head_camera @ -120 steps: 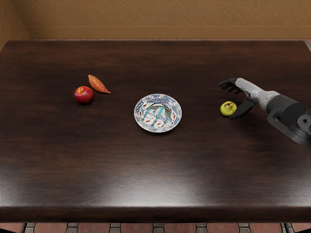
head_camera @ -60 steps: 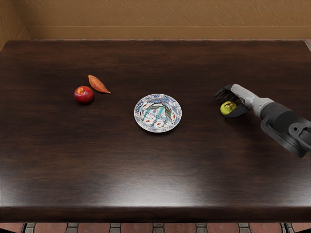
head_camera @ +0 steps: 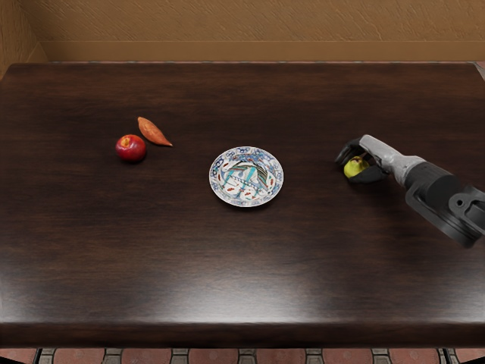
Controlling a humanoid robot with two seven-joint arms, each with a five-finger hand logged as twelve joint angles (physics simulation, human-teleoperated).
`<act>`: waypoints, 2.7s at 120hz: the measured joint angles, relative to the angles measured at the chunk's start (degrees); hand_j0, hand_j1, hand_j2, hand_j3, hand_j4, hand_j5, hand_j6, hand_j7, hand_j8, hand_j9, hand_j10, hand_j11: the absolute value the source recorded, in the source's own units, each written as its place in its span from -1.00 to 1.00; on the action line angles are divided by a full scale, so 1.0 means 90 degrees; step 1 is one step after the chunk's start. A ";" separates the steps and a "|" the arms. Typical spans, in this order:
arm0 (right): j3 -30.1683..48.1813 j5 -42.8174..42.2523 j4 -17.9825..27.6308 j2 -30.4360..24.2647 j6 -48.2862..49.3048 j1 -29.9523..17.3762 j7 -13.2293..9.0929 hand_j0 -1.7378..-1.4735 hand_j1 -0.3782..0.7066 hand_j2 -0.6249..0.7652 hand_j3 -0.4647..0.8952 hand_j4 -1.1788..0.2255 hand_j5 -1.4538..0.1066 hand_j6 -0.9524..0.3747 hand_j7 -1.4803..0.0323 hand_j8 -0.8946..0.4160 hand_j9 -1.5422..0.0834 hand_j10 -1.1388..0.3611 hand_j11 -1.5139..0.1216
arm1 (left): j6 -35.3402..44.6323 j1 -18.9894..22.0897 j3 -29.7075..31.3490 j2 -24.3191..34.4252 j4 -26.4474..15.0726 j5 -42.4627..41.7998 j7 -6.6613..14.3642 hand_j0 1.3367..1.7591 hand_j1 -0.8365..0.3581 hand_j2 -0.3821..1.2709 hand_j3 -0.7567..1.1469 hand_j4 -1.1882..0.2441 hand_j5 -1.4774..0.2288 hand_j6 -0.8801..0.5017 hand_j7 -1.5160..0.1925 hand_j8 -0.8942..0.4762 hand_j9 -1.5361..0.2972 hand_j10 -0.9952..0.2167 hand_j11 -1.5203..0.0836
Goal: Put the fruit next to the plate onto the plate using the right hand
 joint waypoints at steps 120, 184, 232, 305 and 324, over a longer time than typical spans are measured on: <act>0.0929 0.0548 0.0873 0.0209 0.0923 0.0499 -0.0606 -0.39 0.22 0.43 -0.32 -0.26 -0.29 -0.58 -0.20 -0.38 -0.19 -0.19 -0.22 | 0.0000 0.0000 0.0002 0.0000 0.0001 -0.0001 0.0002 0.52 0.98 -0.54 -0.20 0.66 0.73 0.27 0.77 0.30 0.68 0.64 0.90; 0.1053 0.0562 0.0855 0.1481 0.0862 0.0500 -0.0593 -0.39 0.24 0.49 -0.32 -0.29 -0.34 -0.62 -0.24 -0.37 -0.24 -0.18 -0.26 | 0.0000 0.0000 0.0003 0.0000 -0.0001 -0.0002 0.0002 0.52 0.98 -0.54 -0.20 0.66 0.73 0.27 0.77 0.30 0.68 0.64 0.90; 0.0896 0.0501 0.0579 0.2143 0.0847 0.0401 -0.0547 -0.39 0.30 0.58 -0.32 -0.31 -0.36 -0.64 -0.27 -0.36 -0.25 -0.18 -0.28 | 0.0000 0.0000 0.0002 0.0000 0.0002 -0.0001 0.0002 0.52 0.98 -0.54 -0.20 0.66 0.73 0.27 0.77 0.30 0.68 0.64 0.90; 0.0264 0.0375 0.0306 0.2023 0.0046 0.0602 -0.0630 -0.40 -0.36 0.16 -0.32 0.23 0.31 -0.05 0.40 0.01 0.38 0.18 0.34 | 0.0000 0.0003 0.0002 0.0000 0.0001 -0.0001 0.0002 0.52 0.98 -0.54 -0.20 0.66 0.73 0.27 0.77 0.30 0.68 0.64 0.90; 0.0598 0.0605 0.0445 0.1072 0.0968 0.1014 -0.0942 -0.40 -0.66 0.02 -0.32 0.46 0.59 0.20 0.69 0.19 0.64 0.35 0.60 | 0.0000 0.0000 0.0002 0.0000 0.0002 -0.0001 0.0002 0.52 0.98 -0.54 -0.20 0.66 0.73 0.27 0.77 0.30 0.68 0.64 0.90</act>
